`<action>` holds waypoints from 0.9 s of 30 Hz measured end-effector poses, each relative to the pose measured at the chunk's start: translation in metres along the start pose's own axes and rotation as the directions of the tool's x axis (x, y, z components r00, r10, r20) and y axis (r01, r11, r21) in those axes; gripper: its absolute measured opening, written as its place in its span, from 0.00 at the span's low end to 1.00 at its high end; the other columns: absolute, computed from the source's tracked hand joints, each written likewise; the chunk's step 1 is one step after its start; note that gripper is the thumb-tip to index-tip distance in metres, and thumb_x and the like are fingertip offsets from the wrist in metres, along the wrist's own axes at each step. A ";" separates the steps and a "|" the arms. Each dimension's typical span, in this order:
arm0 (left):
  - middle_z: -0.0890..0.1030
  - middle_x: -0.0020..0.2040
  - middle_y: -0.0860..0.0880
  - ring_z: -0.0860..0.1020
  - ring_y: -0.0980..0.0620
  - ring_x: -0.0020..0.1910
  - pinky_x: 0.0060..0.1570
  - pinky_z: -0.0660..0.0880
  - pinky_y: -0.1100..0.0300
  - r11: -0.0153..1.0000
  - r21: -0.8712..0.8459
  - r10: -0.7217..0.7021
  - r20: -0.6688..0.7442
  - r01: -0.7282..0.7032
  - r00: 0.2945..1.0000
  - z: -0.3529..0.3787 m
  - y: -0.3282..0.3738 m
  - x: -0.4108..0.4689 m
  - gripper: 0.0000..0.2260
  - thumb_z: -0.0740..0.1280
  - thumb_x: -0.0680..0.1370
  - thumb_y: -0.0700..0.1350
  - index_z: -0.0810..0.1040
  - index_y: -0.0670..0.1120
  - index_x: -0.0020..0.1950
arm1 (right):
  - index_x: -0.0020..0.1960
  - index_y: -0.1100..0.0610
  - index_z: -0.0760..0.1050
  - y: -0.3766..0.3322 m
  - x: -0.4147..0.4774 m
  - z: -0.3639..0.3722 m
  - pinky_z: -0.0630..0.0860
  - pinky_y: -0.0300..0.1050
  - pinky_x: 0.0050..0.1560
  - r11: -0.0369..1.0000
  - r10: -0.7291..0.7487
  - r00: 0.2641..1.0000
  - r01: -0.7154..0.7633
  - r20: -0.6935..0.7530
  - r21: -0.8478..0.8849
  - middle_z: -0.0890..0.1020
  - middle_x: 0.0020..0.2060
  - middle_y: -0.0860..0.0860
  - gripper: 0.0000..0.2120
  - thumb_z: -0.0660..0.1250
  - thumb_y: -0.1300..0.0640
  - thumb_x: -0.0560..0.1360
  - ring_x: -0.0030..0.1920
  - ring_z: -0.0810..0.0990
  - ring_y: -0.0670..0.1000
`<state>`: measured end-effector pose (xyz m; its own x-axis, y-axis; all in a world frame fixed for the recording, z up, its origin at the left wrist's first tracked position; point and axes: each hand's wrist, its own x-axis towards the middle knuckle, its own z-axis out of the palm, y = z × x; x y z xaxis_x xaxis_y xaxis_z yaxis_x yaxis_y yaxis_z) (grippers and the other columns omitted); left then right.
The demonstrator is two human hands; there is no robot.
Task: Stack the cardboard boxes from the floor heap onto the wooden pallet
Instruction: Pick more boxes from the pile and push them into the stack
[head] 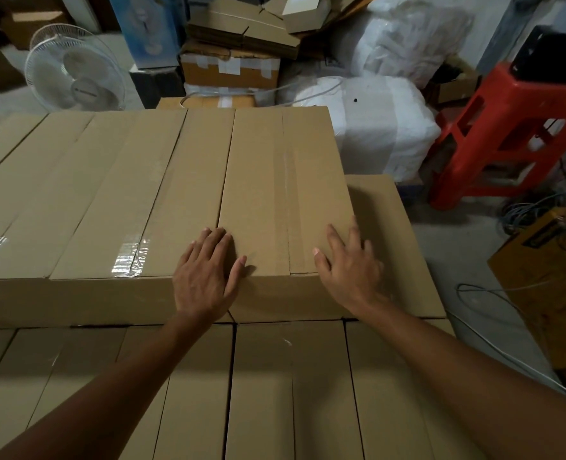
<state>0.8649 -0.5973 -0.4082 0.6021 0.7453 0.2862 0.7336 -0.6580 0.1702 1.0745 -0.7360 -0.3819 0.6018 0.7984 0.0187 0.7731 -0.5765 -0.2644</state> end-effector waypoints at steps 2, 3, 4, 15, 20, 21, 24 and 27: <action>0.70 0.76 0.46 0.64 0.47 0.77 0.75 0.61 0.50 1.000 0.007 0.000 -0.001 0.000 1.000 0.001 0.000 0.000 0.33 0.44 0.83 0.64 0.71 0.44 0.74 | 0.81 0.46 0.52 0.002 0.000 -0.001 0.73 0.54 0.57 0.999 -0.043 0.999 0.044 0.012 -0.013 0.48 0.81 0.52 0.30 0.49 0.38 0.82 0.68 0.68 0.58; 0.69 0.76 0.47 0.63 0.47 0.77 0.75 0.60 0.50 1.000 0.009 -0.002 0.001 0.002 1.000 0.002 0.001 0.000 0.33 0.44 0.83 0.64 0.71 0.45 0.75 | 0.82 0.46 0.51 0.003 0.001 -0.001 0.73 0.54 0.58 0.999 -0.047 0.999 0.047 0.025 -0.014 0.47 0.82 0.51 0.30 0.49 0.38 0.82 0.69 0.67 0.58; 0.69 0.76 0.47 0.63 0.47 0.78 0.75 0.60 0.50 1.000 0.011 -0.005 0.001 0.005 1.000 0.003 0.001 0.000 0.33 0.43 0.83 0.64 0.70 0.45 0.75 | 0.82 0.46 0.50 0.003 0.002 0.000 0.72 0.55 0.58 0.999 -0.043 0.998 0.044 0.036 -0.018 0.46 0.82 0.50 0.30 0.48 0.38 0.82 0.69 0.66 0.58; 0.69 0.77 0.46 0.62 0.46 0.78 0.75 0.59 0.50 1.000 0.015 -0.021 0.072 0.020 0.997 -0.005 0.005 0.000 0.34 0.41 0.83 0.64 0.68 0.45 0.76 | 0.81 0.45 0.55 0.013 0.004 0.004 0.61 0.62 0.73 0.988 -0.026 0.995 0.011 0.092 0.155 0.46 0.81 0.46 0.31 0.48 0.35 0.80 0.80 0.47 0.59; 0.68 0.77 0.44 0.62 0.44 0.78 0.76 0.60 0.46 0.999 -0.044 0.000 0.179 0.008 0.984 -0.014 0.000 0.002 0.33 0.42 0.83 0.64 0.68 0.44 0.75 | 0.81 0.48 0.52 0.009 0.001 -0.017 0.51 0.58 0.78 0.981 -0.055 0.965 0.004 0.257 0.196 0.44 0.82 0.49 0.34 0.60 0.39 0.80 0.80 0.44 0.61; 0.70 0.75 0.43 0.64 0.43 0.76 0.75 0.62 0.45 0.997 -0.079 0.002 0.202 0.014 0.979 -0.018 0.000 0.005 0.34 0.41 0.82 0.65 0.71 0.44 0.72 | 0.81 0.49 0.53 0.007 -0.003 -0.024 0.51 0.58 0.78 0.974 -0.052 0.963 -0.009 0.264 0.225 0.46 0.82 0.50 0.35 0.61 0.39 0.80 0.80 0.46 0.61; 0.73 0.71 0.42 0.67 0.41 0.74 0.72 0.65 0.45 0.969 -0.225 -0.057 0.191 0.100 0.980 -0.046 0.006 0.021 0.37 0.40 0.80 0.67 0.75 0.43 0.66 | 0.81 0.51 0.55 0.003 -0.017 -0.052 0.58 0.57 0.77 0.918 -0.027 0.984 -0.046 0.178 0.393 0.54 0.81 0.50 0.36 0.63 0.40 0.80 0.80 0.54 0.56; 0.67 0.77 0.42 0.62 0.45 0.78 0.75 0.61 0.46 0.935 -0.324 -0.113 0.124 0.147 0.986 -0.092 0.020 0.038 0.39 0.41 0.78 0.67 0.72 0.42 0.73 | 0.81 0.50 0.56 -0.006 -0.028 -0.094 0.61 0.57 0.76 0.896 -0.028 0.997 -0.005 0.067 0.444 0.57 0.80 0.48 0.35 0.63 0.40 0.79 0.79 0.57 0.54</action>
<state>0.8735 -0.5924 -0.3076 0.5501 0.8222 0.1463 0.6721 -0.5399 0.5067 1.0719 -0.7712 -0.2901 0.5652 0.8240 -0.0385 0.6008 -0.4432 -0.6653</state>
